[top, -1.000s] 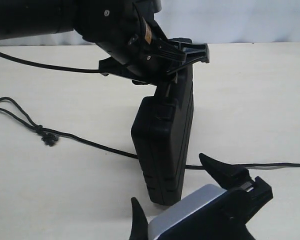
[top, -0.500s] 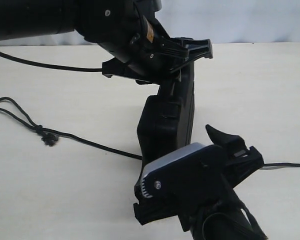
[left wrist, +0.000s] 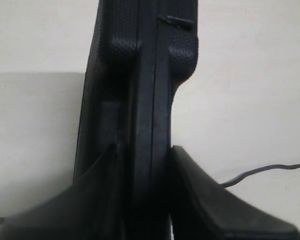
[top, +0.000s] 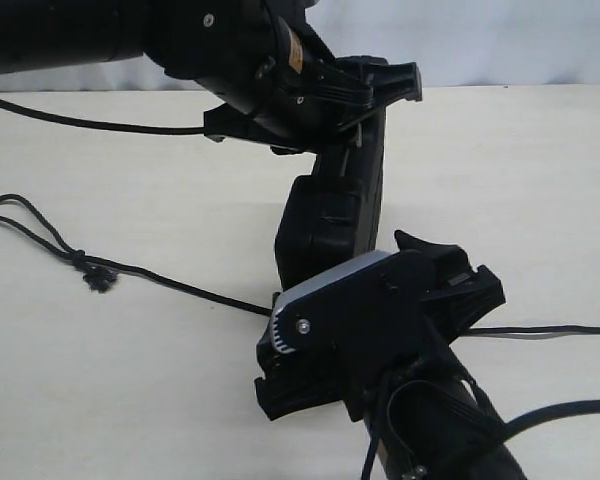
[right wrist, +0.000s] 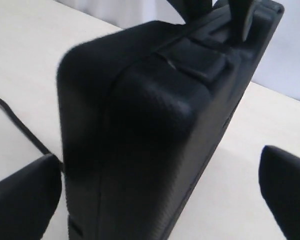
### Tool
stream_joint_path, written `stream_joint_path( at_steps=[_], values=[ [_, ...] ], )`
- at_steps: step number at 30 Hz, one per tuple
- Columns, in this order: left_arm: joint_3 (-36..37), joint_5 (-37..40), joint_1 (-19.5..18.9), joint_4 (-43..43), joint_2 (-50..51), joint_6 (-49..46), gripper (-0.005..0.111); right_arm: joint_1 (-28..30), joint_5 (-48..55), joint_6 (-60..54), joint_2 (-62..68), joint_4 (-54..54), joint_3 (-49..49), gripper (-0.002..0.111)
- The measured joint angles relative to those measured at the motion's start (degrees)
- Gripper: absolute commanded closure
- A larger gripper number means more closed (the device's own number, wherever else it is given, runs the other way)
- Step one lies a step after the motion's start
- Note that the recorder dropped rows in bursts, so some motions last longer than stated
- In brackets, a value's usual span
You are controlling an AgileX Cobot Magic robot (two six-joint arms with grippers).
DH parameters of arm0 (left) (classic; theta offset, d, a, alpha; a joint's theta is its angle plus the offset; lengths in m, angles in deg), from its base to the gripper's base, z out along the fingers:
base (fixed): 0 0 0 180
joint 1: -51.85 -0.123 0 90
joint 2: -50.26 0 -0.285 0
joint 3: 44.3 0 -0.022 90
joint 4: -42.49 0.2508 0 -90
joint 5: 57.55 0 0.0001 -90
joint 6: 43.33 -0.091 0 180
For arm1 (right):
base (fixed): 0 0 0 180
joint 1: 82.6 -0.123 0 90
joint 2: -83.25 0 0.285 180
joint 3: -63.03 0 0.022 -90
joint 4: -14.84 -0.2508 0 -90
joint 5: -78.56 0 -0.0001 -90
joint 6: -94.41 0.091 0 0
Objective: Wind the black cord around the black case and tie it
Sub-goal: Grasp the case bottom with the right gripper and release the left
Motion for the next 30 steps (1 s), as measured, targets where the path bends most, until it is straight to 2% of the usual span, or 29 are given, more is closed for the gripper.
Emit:
stream_joint_path(
  at_steps=[9, 18, 30],
  values=[
    [0.0, 1.61, 0.0, -1.07, 0.09, 0.14, 0.107, -0.14, -3.69, 0.0, 0.0, 0.22, 0.74, 0.003],
    [0.0, 1.61, 0.0, -1.07, 0.09, 1.25, 0.107, -0.11, 1.14, 0.0, 0.02, 0.6, 1.63, 0.003],
    [0.0, 0.81, 0.0, -1.55, 0.09, 1.7, 0.107, 4.91, 0.7, 0.09, 2.7, 1.92, 2.9, 0.003]
  ],
)
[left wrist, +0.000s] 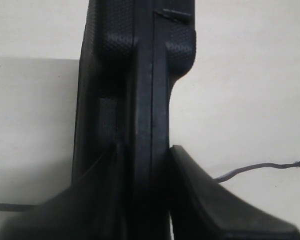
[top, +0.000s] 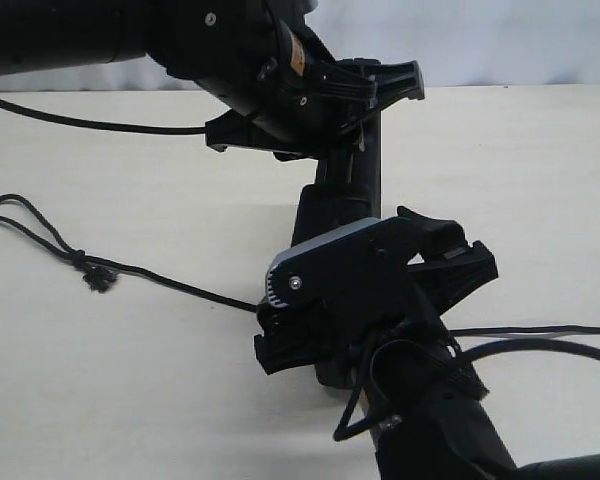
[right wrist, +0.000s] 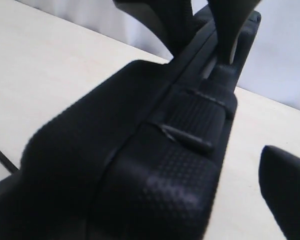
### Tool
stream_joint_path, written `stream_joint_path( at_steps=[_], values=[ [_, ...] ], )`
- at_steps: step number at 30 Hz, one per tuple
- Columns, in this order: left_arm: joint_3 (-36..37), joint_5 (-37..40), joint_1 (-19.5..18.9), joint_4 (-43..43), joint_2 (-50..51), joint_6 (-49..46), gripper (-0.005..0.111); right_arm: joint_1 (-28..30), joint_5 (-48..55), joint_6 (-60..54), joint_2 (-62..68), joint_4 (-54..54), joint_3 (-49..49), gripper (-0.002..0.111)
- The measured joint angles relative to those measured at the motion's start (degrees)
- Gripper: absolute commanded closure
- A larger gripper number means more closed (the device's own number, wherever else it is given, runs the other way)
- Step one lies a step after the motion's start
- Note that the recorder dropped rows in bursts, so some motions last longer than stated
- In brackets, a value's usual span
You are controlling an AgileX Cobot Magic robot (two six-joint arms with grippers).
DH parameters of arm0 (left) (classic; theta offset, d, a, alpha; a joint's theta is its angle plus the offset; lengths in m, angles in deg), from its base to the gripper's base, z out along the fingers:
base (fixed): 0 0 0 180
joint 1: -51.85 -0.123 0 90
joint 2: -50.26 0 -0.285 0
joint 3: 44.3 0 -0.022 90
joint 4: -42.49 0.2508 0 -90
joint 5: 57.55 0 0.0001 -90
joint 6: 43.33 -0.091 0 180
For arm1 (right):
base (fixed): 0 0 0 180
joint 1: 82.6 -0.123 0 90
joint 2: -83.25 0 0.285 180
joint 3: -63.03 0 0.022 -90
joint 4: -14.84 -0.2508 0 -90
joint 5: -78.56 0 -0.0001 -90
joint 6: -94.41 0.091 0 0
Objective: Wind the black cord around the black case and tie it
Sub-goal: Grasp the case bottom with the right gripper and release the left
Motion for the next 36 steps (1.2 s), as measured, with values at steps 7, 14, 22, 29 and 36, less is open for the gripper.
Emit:
stream_joint_path(
  at_steps=[7, 14, 22, 29, 36],
  values=[
    [0.0, -0.5, 0.0, -0.1, 0.0, 0.21, 0.107, 0.9, 0.0, 0.0, 0.0, 0.0, 0.0, 0.004],
    [0.0, -0.26, 0.0, -0.1, 0.0, 0.41, 0.107, 0.9, -0.72, 0.0, 0.0, -1.57, 0.0, 0.03],
    [0.0, -0.26, -0.11, -0.21, 0.0, 1.54, 0.107, 1.0, -1.98, 0.0, 0.0, -3.9, 0.0, 0.103],
    [0.0, -0.01, -0.11, -0.29, 0.0, 1.4, 0.102, 1.0, -1.84, 0.0, 0.08, -4.59, 0.0, 0.104],
    [-0.51, -0.65, -0.11, 0.21, -0.43, -3.94, 0.045, 1.36, -0.99, -0.69, -1.21, -6.62, -0.23, 0.104]
  ],
)
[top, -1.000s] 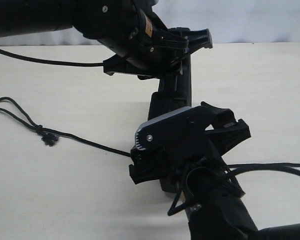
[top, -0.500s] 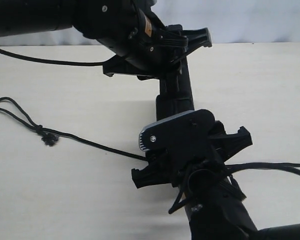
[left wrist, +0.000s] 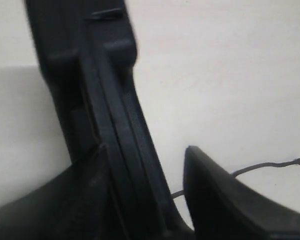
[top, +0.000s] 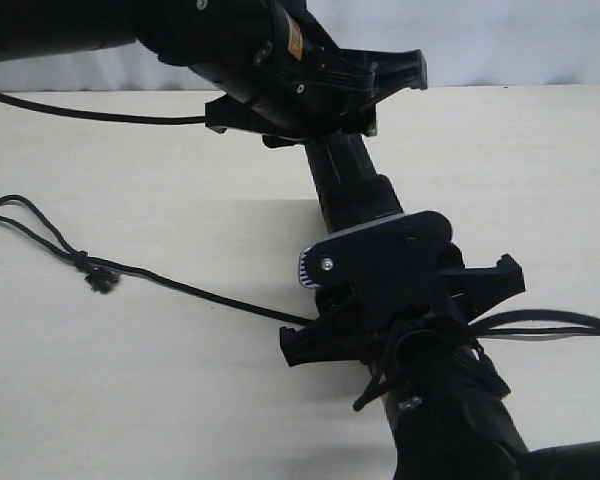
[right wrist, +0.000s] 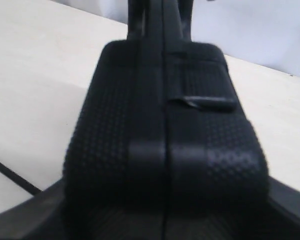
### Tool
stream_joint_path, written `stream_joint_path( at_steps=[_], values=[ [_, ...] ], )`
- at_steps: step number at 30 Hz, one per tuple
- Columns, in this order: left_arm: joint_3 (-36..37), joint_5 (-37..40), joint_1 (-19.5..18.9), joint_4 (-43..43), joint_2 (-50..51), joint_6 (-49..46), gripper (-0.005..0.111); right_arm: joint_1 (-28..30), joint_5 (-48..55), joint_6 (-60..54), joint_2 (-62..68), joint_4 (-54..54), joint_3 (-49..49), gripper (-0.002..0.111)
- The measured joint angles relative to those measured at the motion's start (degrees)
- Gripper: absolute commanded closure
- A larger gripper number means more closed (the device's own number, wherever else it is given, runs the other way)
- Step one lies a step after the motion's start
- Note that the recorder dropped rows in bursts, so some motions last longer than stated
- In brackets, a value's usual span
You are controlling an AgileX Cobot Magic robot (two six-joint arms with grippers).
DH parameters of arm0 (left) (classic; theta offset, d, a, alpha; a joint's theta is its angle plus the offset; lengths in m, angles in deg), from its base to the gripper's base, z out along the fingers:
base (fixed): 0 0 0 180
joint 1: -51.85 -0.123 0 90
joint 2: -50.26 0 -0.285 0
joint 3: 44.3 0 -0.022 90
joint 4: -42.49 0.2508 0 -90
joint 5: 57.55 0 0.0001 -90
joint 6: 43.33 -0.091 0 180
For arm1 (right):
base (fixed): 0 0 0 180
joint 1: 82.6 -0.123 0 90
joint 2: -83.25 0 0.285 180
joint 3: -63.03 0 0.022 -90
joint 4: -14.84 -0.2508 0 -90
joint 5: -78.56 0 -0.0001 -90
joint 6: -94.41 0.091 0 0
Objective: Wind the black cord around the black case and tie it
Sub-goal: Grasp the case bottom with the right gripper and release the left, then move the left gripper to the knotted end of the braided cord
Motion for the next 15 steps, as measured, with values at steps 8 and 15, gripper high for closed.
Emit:
stream_joint_path(
  at_steps=[8, 15],
  values=[
    [-1.04, -0.4, 0.0, -0.01, -0.31, -3.92, 0.03, 0.14, -0.63, -1.59, -1.97, -1.6, -0.21, 0.104],
    [-6.51, 4.43, 0.0, 1.77, -2.42, -9.59, 0.027, 2.1, -2.22, -0.3, -2.67, -0.16, -1.67, 0.104]
  ],
)
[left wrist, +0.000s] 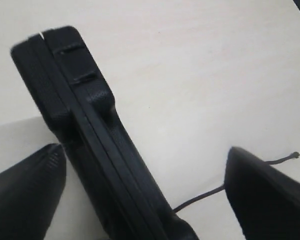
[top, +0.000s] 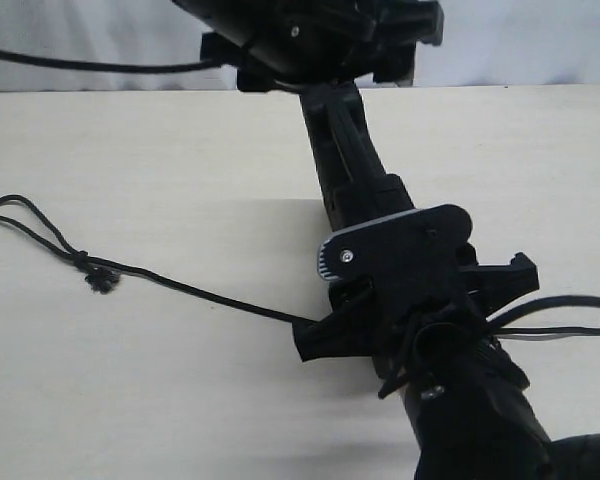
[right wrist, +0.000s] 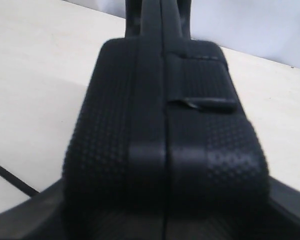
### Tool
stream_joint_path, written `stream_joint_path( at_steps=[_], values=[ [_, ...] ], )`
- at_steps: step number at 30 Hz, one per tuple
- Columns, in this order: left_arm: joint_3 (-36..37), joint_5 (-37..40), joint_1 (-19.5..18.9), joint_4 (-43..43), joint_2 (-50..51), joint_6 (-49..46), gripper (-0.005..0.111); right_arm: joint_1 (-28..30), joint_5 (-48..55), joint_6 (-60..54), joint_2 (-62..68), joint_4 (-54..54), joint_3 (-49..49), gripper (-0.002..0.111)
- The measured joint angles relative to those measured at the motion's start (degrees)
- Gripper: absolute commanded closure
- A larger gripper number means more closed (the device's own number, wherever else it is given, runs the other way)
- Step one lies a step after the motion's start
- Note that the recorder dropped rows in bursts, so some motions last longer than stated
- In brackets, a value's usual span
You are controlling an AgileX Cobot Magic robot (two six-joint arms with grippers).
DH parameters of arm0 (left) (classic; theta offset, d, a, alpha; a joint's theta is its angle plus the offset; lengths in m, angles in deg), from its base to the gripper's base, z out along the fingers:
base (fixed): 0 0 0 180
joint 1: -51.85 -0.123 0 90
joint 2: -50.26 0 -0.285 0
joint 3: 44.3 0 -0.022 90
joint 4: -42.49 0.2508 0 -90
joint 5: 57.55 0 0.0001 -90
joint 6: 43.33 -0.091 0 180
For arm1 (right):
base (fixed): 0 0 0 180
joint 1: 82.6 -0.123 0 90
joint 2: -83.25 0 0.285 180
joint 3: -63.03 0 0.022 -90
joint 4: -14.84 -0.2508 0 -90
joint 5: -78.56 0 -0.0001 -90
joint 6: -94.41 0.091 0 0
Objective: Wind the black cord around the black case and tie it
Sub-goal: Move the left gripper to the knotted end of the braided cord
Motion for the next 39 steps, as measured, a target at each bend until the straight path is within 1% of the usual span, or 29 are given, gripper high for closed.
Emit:
stream_joint_path(
  at_steps=[4, 9, 13, 16, 18, 20, 22, 25, 28, 32, 34, 39],
  values=[
    [-2.92, 4.96, 0.0, 4.58, -2.44, -0.99, 0.027, 3.06, -2.9, 0.96, -1.49, 1.62, -0.67, 0.104],
    [-4.13, 12.01, 0.0, 9.56, -4.09, -2.21, 0.027, 3.97, -4.59, 1.08, -4.49, 1.08, -1.26, 0.104],
    [-4.13, 18.24, -0.78, 10.57, -4.22, -5.05, 0.027, 4.38, -5.17, 0.76, -5.62, 0.71, -1.5, 0.104],
    [-4.13, 23.79, -2.92, 10.21, -4.22, -8.5, 0.027, 4.46, -5.44, 0.76, -5.86, 0.71, -2.15, 0.104],
    [-4.13, 27.56, -5.16, 9.61, -4.22, -10.04, 0.027, 4.46, -5.44, 0.76, -5.86, 0.96, -2.53, 0.104],
    [-4.13, 29.07, -7.42, 9.22, -4.22, -10.73, 0.027, 4.46, -5.49, 0.89, -5.86, 1.08, -2.79, 0.104],
    [-3.4, 29.31, -9.63, 9.02, -4.47, -11.37, 0.027, 4.46, -5.49, 0.89, -5.86, 1.18, -2.91, 0.104],
    [0.16, 29.45, -12.42, 9.02, -5.77, -11.36, 0.027, 4.46, -5.49, 0.98, -5.86, 1.42, -2.91, 0.104],
    [5.1, 29.11, -15.43, 8.72, -6.95, -10.23, 0.027, 4.46, -5.49, 0.98, -5.86, 1.53, -3.01, 0.104],
    [14.0, 23.88, -20.25, 8.58, -7.04, -7.93, 0.028, 4.46, -5.58, 0.98, -5.86, 1.67, -3.01, 0.104],
    [18.74, 19.56, -22.64, 8.58, -7.04, -6.25, 0.031, 4.52, -5.73, 0.98, -5.86, 2.03, -3.01, 0.104],
    [27.98, 9.69, -26.97, 9.07, -6.68, -4.54, 0.048, 4.61, -5.88, 0.98, -5.86, 2.49, -3.01, 0.104]
  ],
)
